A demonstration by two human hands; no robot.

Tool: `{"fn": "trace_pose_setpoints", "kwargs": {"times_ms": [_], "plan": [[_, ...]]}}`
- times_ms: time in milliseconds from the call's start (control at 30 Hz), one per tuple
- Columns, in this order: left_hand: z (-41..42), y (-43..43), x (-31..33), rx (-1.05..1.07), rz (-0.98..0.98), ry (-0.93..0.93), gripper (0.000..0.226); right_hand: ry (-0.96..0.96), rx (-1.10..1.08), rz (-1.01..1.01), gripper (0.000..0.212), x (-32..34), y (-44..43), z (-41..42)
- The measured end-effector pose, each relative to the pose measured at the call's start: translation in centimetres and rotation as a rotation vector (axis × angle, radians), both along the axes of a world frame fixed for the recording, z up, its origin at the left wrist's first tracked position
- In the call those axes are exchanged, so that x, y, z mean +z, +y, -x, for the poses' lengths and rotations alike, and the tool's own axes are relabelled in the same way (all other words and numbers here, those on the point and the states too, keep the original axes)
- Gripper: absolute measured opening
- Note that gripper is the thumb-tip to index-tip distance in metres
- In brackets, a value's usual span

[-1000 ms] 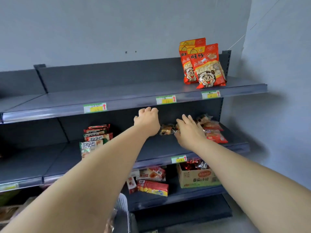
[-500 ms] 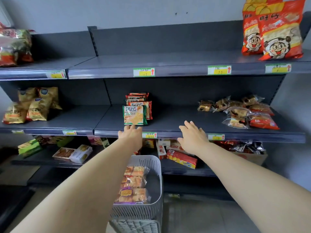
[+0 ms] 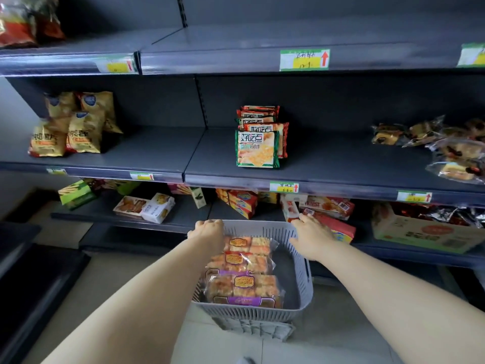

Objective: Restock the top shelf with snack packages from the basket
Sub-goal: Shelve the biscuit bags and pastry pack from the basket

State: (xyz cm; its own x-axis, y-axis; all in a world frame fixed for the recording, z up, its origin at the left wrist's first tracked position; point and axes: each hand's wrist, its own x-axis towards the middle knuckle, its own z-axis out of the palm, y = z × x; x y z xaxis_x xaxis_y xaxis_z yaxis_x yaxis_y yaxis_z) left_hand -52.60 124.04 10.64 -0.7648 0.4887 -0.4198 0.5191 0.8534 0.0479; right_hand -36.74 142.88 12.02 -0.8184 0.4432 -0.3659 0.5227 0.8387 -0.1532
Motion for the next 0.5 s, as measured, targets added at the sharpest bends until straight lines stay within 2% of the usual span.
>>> {"fn": "trace_pose_setpoints", "kwargs": {"times_ms": [267, 500], "plan": [[3.2, -2.3, -5.7, 0.037, 0.036, -0.154, 0.044, -0.112, -0.033, 0.055, 0.048, -4.5, -2.4, 2.8], [1.2, -1.5, -9.7, 0.028, 0.044, -0.292, 0.039, -0.176, -0.003, 0.091, 0.048, -7.5, -2.2, 2.0]]}}
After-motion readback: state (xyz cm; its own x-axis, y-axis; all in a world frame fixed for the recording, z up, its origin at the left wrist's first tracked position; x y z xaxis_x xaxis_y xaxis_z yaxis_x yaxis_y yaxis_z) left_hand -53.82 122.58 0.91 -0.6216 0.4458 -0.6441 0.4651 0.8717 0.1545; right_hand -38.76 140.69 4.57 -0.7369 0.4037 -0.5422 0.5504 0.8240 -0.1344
